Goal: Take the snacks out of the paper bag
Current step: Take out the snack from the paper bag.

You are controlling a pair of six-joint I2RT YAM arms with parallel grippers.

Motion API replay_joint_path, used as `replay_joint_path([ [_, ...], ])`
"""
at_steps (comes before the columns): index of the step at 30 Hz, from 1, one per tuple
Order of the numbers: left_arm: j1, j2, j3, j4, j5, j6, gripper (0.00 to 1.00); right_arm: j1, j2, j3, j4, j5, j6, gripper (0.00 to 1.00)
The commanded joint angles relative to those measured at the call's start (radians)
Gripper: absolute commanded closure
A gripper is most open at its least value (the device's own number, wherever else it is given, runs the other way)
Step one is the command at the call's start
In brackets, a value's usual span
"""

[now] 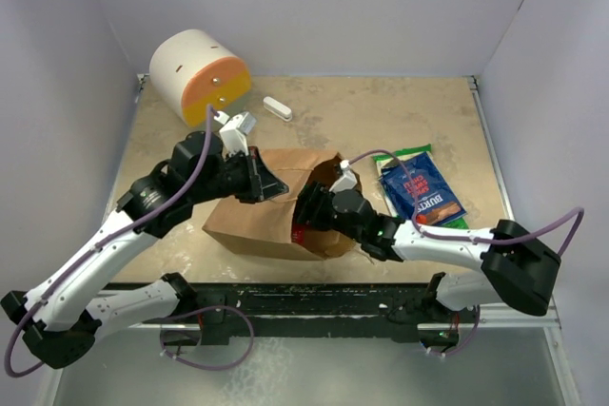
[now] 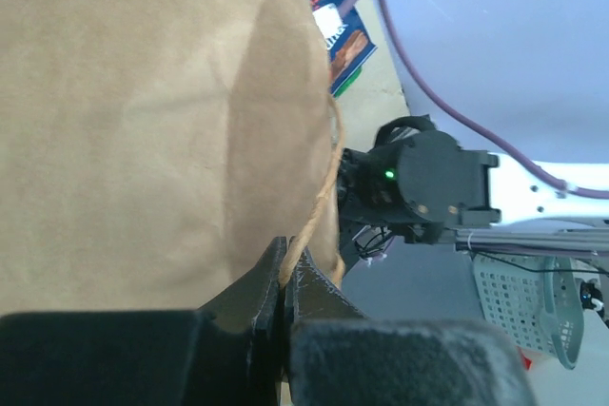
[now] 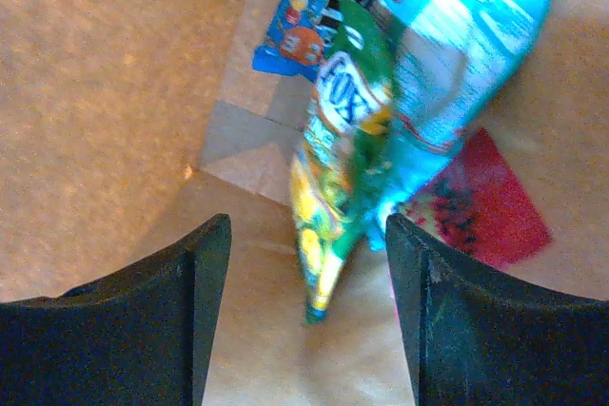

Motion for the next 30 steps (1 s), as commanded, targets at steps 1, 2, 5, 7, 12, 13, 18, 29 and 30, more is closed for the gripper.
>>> replay_joint_path([
  [1, -0.003, 0.025, 0.045, 0.046, -0.031, 0.025, 1.00, 0.003, -0.001, 0.088, -0.037, 0.046, -0.014, 0.30],
  [2, -0.003, 0.024, 0.047, 0.042, -0.039, 0.028, 1.00, 0.002, -0.002, 0.091, -0.041, 0.059, -0.019, 0.29],
  [5, -0.003, 0.011, 0.038, 0.042, -0.052, 0.029, 1.00, 0.001, 0.007, 0.101, -0.073, 0.082, -0.007, 0.27],
  [7, -0.003, 0.003, 0.026, 0.043, -0.059, 0.023, 1.00, 0.001, 0.022, 0.101, -0.073, 0.084, 0.003, 0.27],
  [12, -0.003, -0.004, 0.024, 0.034, -0.064, 0.015, 1.00, 0.001, 0.035, 0.107, -0.114, 0.128, -0.001, 0.29],
  [13, -0.003, -0.004, 0.029, 0.028, -0.064, 0.016, 1.00, 0.001, 0.037, 0.104, -0.112, 0.137, -0.011, 0.29],
  [18, -0.003, -0.009, 0.045, 0.009, -0.073, 0.014, 1.00, -0.001, 0.099, 0.102, -0.024, 0.129, -0.060, 0.30],
  [29, -0.002, 0.015, 0.082, -0.004, -0.082, 0.008, 1.00, -0.001, 0.312, 0.237, 0.117, 0.087, -0.067, 0.36],
  [30, -0.003, 0.015, 0.084, -0.010, -0.088, 0.002, 1.00, 0.000, 0.322, 0.247, 0.137, 0.079, -0.074, 0.38],
])
